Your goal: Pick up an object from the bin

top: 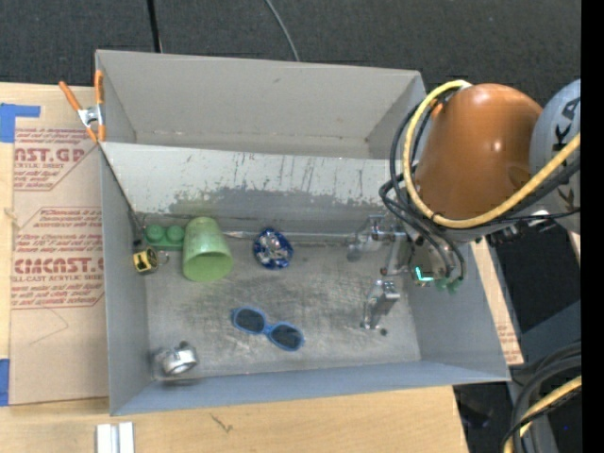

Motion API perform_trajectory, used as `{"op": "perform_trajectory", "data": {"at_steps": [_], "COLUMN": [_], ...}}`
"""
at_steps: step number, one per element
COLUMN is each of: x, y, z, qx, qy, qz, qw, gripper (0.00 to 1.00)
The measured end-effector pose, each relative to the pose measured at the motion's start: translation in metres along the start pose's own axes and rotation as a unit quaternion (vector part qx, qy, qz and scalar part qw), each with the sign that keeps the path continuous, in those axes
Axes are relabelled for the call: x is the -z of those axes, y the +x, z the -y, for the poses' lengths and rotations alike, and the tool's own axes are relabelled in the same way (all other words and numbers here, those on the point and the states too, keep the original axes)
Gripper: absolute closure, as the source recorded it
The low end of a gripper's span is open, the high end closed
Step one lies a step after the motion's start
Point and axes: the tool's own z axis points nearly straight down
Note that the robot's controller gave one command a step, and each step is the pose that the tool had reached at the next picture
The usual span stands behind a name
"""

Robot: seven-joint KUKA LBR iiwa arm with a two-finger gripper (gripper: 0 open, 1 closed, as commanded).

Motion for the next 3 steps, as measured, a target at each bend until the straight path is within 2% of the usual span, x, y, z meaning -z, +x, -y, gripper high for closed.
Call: {"op": "perform_trajectory", "data": {"at_steps": [1,2,3], "x": [-0.046,-0.165,-0.162], "y": [-0.01,-0.002,-0.003], "z": [-0.108,-0.083,-0.084], "qx": [0.148,0.236,0.236], "qy": [-0.001,0.0,0.0], "qz": [0.0025,0.0016,0.0026], "qw": [0.9889,0.9718,0.9718], "gripper": [0.0,0.0,1.0]}}
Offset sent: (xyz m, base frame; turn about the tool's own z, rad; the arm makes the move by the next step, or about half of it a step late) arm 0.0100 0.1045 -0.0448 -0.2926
